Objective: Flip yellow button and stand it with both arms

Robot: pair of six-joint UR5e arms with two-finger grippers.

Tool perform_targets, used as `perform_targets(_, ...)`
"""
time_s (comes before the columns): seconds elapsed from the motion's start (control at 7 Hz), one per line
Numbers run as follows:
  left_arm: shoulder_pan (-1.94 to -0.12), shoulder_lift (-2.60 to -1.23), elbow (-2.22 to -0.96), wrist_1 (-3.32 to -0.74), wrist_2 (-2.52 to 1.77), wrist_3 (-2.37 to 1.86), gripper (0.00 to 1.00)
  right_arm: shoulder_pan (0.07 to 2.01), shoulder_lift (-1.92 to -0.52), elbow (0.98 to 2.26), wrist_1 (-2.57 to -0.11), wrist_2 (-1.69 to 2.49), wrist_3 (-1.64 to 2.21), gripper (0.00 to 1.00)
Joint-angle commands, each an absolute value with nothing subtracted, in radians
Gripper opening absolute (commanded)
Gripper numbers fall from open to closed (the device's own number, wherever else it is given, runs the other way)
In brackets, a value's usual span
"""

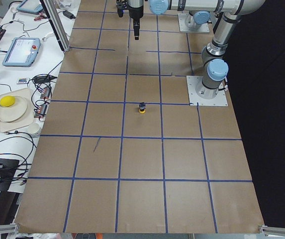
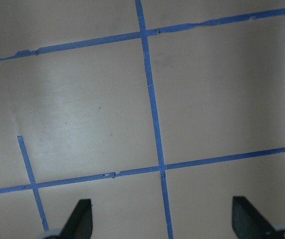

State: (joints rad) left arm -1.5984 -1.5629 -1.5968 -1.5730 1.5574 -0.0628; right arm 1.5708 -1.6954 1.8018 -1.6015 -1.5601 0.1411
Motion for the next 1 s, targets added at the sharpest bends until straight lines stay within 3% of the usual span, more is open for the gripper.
perform_targets(0.0,-1.598,-1.566,-1.597,-1.569,1.557,-0.064,1.0,1.571,-1.697,1.802,-1.601,-1.56,0.141,1.0)
perform_targets(0.86,-1.499,-1.569,-1.644,-1.569,1.594,0.09,1.0,1.571,-1.695,1.802,-1.601,-1.56,0.141,1.0)
